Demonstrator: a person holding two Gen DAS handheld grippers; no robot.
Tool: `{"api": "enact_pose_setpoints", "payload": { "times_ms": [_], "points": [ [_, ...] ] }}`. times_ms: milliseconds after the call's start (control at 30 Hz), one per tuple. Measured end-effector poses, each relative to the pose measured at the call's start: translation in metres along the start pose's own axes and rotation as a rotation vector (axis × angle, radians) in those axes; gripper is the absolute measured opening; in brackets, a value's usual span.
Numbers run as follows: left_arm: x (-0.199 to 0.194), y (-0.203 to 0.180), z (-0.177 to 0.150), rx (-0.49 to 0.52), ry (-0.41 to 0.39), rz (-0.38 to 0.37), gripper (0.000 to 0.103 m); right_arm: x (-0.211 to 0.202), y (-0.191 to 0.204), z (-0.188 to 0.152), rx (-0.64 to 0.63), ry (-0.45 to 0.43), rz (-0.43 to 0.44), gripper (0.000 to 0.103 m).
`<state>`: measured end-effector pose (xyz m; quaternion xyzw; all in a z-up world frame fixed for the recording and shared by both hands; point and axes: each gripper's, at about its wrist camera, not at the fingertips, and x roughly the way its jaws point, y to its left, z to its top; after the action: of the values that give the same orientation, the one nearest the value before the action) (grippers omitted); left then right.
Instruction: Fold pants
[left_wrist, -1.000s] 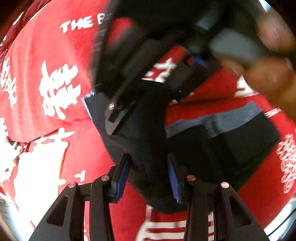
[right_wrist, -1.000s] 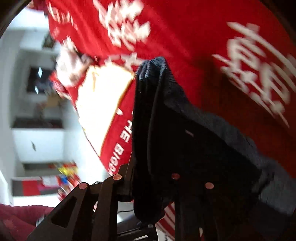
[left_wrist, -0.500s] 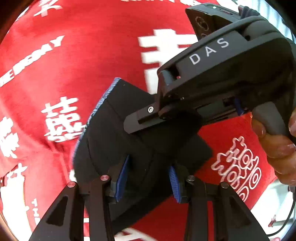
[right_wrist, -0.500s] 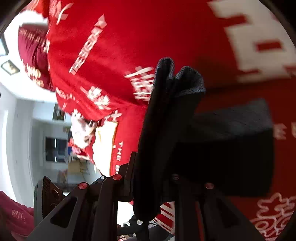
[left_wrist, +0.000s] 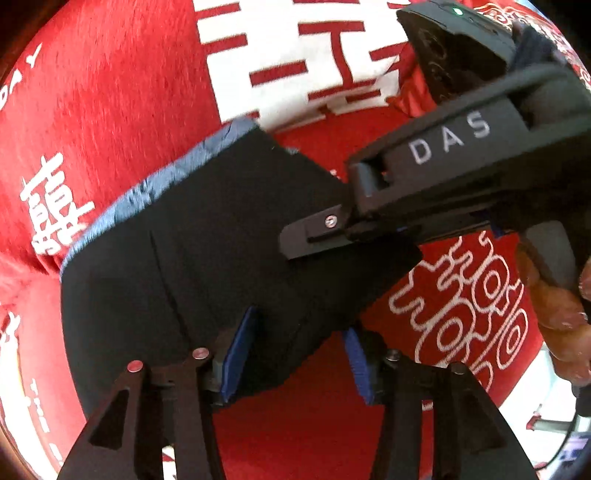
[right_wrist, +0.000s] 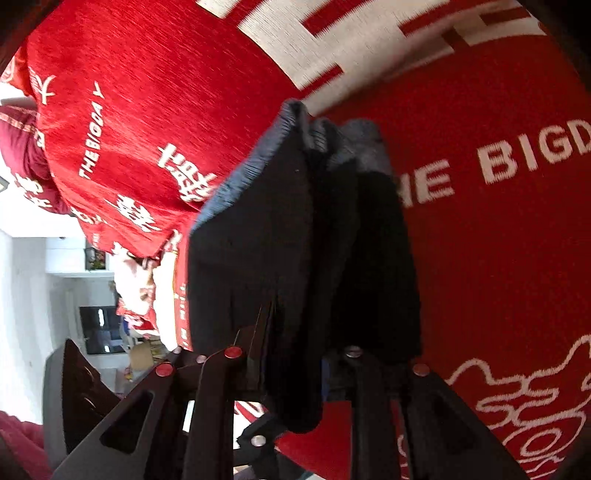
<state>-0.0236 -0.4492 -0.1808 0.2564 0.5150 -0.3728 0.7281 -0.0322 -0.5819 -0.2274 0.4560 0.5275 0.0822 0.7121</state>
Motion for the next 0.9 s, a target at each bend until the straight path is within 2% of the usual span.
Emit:
{"api": "enact_pose_setpoints", "payload": {
  "times_ms": [67, 100, 133, 167, 267, 367, 400, 500, 567, 633, 700, 900],
  "points": [
    [-0.006, 0.002, -0.003, 0.003, 0.008, -0.008, 0.051, 0.003, -0.003, -0.005, -0.003, 0.005, -0.01, 0.025],
    [-0.011, 0.004, -0.005, -0.003, 0.012, -0.012, 0.054, 0.002, -0.002, -0.005, -0.005, 0.006, -0.013, 0.025],
    [-0.017, 0.009, -0.007, -0.028, 0.014, -0.016, 0.069, -0.001, -0.002, -0.006, -0.008, 0.005, -0.019, 0.025],
    [-0.024, 0.015, -0.008, -0.061, 0.005, -0.017, 0.073, 0.0, -0.004, -0.006, -0.014, 0.006, -0.037, 0.025],
    [-0.045, 0.038, -0.013, -0.171, -0.017, -0.022, 0.073, -0.003, -0.007, -0.009, -0.026, 0.01, -0.052, 0.025],
    [-0.048, 0.063, -0.019, -0.253, -0.011, 0.085, 0.073, -0.003, 0.0, -0.008, -0.045, 0.015, -0.07, 0.026],
    [-0.043, 0.075, -0.021, -0.31, 0.017, 0.115, 0.073, -0.003, 0.001, -0.008, -0.057, 0.017, -0.081, 0.026],
    [-0.024, 0.108, -0.035, -0.48, 0.089, 0.132, 0.073, -0.004, 0.011, -0.009, -0.105, 0.022, -0.135, 0.027],
    [-0.011, 0.119, -0.043, -0.536, 0.127, 0.141, 0.073, -0.007, 0.016, -0.01, -0.146, 0.031, -0.18, 0.027],
    [-0.007, 0.117, -0.044, -0.528, 0.139, 0.154, 0.074, -0.011, 0.018, -0.012, -0.164, 0.044, -0.203, 0.029],
    [-0.006, 0.11, -0.041, -0.502, 0.149, 0.171, 0.084, -0.016, 0.019, -0.014, -0.18, 0.055, -0.242, 0.03],
    [0.0, 0.103, -0.038, -0.509, 0.171, 0.209, 0.085, -0.033, 0.008, -0.022, -0.144, 0.089, -0.275, 0.03]
  ]
}}
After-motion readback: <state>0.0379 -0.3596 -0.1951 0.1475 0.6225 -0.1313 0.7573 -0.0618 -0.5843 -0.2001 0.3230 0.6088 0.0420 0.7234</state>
